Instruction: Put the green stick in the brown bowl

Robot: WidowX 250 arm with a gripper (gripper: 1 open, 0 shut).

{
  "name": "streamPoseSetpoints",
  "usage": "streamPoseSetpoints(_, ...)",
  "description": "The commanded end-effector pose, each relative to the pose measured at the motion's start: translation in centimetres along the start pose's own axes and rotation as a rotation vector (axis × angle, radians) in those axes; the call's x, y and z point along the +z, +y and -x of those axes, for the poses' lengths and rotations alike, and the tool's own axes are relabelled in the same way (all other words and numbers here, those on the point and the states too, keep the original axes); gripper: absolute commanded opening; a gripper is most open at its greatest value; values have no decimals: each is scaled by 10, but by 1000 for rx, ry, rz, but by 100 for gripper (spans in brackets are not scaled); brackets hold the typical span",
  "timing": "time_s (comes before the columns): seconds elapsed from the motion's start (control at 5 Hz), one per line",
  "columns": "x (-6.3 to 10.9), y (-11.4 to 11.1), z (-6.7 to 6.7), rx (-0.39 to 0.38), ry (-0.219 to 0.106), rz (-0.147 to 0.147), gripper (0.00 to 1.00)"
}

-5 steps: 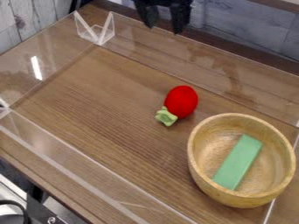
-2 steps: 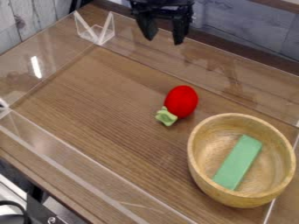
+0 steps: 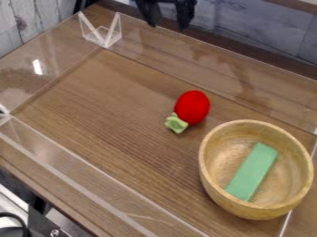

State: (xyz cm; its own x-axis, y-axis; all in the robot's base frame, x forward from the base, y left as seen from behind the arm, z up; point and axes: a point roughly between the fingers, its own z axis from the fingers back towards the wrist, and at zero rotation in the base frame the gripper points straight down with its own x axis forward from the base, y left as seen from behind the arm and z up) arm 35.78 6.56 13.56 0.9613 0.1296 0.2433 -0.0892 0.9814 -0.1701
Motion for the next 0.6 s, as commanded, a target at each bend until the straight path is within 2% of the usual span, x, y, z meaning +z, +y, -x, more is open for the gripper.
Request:
streamPoseSetpoints(0.0, 0, -17, 3, -67, -38, -4, 100)
streamPoseSetpoints(0.2, -7, -33, 6, -94, -37, 1, 100)
streamPoseSetpoints(0.4, 7, -23, 2, -32, -65, -11, 100)
